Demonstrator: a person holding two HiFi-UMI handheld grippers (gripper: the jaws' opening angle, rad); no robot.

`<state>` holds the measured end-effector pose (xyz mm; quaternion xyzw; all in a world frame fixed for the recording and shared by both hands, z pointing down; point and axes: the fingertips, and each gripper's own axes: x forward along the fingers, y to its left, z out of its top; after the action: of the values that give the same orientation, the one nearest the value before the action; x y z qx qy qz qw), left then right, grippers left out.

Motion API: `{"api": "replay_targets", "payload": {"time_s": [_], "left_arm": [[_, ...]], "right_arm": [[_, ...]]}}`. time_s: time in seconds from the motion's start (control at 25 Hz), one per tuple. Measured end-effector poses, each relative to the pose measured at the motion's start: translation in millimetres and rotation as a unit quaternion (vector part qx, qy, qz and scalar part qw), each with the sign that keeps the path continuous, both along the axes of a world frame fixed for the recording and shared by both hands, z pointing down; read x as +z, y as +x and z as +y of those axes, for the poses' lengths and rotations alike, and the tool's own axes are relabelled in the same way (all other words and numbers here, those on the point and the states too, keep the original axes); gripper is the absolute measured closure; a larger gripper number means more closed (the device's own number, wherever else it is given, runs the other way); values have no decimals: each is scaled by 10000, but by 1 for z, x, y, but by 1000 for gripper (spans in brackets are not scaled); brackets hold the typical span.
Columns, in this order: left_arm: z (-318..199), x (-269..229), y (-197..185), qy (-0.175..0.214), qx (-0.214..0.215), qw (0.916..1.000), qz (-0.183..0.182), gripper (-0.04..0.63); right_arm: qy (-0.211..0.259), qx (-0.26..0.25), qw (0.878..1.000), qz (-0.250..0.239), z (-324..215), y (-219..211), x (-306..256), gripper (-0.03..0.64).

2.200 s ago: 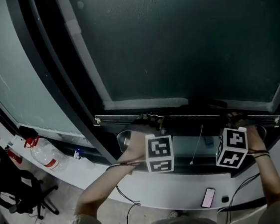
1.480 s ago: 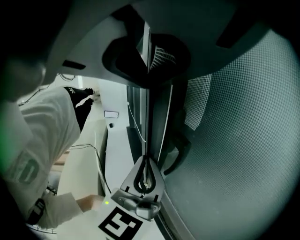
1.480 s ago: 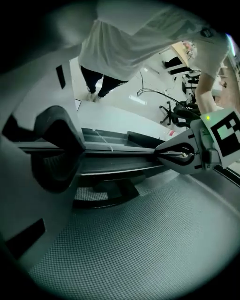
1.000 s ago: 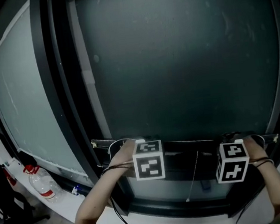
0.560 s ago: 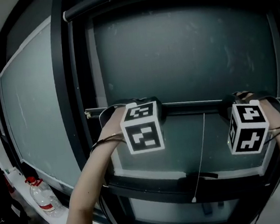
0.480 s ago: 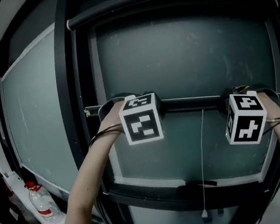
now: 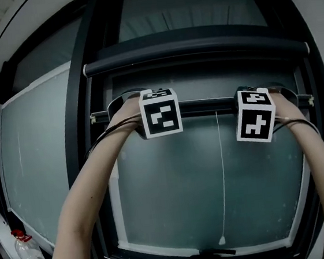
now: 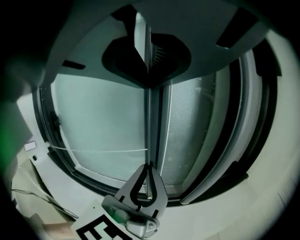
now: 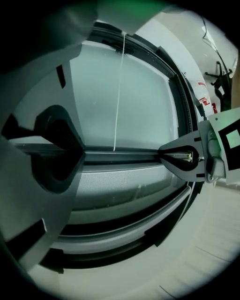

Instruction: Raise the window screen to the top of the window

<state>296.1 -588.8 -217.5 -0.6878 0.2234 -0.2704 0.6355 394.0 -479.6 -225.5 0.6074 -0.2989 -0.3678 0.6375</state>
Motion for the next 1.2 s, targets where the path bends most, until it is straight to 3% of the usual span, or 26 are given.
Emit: {"api": "replay_targets", "payload": {"time_s": [0.2,0.44,0.68,0.76,0.84,0.92,1.0,1.08,1.2], "left_arm": [[-2,-77,-1,842,-297,9942,592,577],[-3,-149,0,1376,-624,9815,1177,577],[-1,-157,-1,1299,-895,9825,987,575],[-1,-157,-1,1407,-822,9777,1324,575],[0,-159,-2,1384,-567,9677,2028,575],[2,-159,-9,1006,-39,9480,3018,561],[8,-156,-19,184,649,9122,4040,553],[14,-144,-24,-903,1387,8650,4736,572],[14,-101,-31,-2172,2211,7819,5409,575]], "right_arm": [[772,-287,9962,267,1,-4,-76,595],[1288,166,9900,554,0,-2,-147,595],[1139,606,9900,565,0,-2,-155,595],[1455,514,9866,531,0,-3,-155,595],[2135,276,9764,157,2,-4,-157,591],[2934,-21,9557,-236,8,-8,-157,572],[3636,-453,9293,-453,19,-15,-157,563],[4171,-1132,8960,-1023,29,-21,-152,568],[4570,-2044,8313,-2415,29,-18,-118,568]]}}
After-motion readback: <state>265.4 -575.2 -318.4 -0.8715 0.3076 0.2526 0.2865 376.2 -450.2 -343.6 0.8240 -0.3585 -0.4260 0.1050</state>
